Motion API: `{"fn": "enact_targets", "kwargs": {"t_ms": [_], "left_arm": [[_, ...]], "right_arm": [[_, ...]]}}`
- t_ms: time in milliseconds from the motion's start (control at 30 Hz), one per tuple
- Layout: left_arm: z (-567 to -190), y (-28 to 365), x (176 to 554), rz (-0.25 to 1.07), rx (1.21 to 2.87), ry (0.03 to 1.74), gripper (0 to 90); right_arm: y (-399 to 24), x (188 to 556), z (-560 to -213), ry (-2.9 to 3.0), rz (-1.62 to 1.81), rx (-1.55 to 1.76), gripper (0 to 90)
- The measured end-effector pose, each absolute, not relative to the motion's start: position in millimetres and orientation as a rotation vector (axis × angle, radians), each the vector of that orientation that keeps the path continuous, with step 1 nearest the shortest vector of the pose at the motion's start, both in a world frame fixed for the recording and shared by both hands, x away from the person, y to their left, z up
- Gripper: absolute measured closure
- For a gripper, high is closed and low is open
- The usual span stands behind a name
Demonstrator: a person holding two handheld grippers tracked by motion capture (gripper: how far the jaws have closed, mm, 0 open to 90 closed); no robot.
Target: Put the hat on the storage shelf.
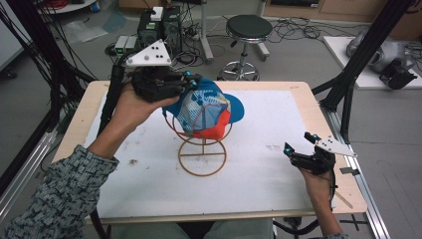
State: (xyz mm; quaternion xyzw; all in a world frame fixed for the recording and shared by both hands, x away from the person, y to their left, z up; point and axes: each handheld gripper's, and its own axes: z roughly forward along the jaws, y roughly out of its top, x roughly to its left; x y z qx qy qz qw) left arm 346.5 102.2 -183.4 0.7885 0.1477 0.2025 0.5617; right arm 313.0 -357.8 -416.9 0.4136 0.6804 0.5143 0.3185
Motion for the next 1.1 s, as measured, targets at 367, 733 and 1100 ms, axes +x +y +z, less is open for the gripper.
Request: {"fn": "enact_targets", "kwargs": {"t_ms": [367, 733, 1100], "left_arm": [[-205.0, 110.0, 345.2, 0.454, 1.855, 0.378, 89.5], [-217.3, 119.3, 341.5, 0.431, 1.838, 0.391, 89.5], [-210.2, 117.6, 327.2, 0.413, 1.808, 0.353, 89.4]], "right_arm": [[-358.3, 313.4, -416.9, 1.792, 1.350, 1.088, 11.2], [-358.2, 313.5, -417.2, 1.792, 1.347, 1.092, 11.2], [-358.0, 313.6, -417.2, 1.793, 1.346, 1.091, 11.2]]}}
